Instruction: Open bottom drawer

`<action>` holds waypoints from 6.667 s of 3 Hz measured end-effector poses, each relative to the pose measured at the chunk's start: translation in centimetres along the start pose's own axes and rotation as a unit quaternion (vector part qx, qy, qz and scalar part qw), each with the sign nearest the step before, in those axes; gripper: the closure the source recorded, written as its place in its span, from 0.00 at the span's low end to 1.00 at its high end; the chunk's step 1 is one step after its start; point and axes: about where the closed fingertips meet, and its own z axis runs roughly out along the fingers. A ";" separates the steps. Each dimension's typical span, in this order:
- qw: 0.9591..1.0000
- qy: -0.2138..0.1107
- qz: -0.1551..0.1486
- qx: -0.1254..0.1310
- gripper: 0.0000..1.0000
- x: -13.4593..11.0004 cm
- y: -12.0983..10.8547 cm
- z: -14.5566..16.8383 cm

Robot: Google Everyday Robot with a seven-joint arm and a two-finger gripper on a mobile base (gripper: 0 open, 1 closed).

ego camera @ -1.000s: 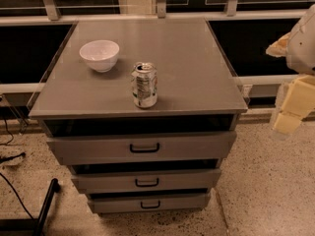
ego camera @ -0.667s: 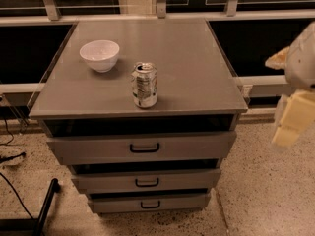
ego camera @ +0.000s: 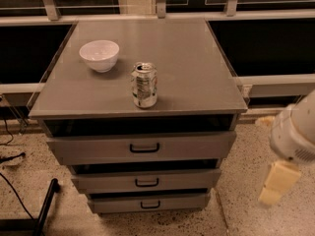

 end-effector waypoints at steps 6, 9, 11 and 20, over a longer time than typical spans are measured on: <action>0.998 -0.040 0.043 -0.037 0.00 8.0 7.0 18.7; 0.998 -0.031 0.035 -0.045 0.00 8.9 8.3 24.0; 0.992 -0.104 0.038 -0.059 0.00 10.7 9.6 33.5; 0.960 -0.275 -0.013 -0.046 0.00 6.4 7.4 54.4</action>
Offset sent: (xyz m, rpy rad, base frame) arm -0.0118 -0.0008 -0.0180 -0.0070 0.0356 0.0005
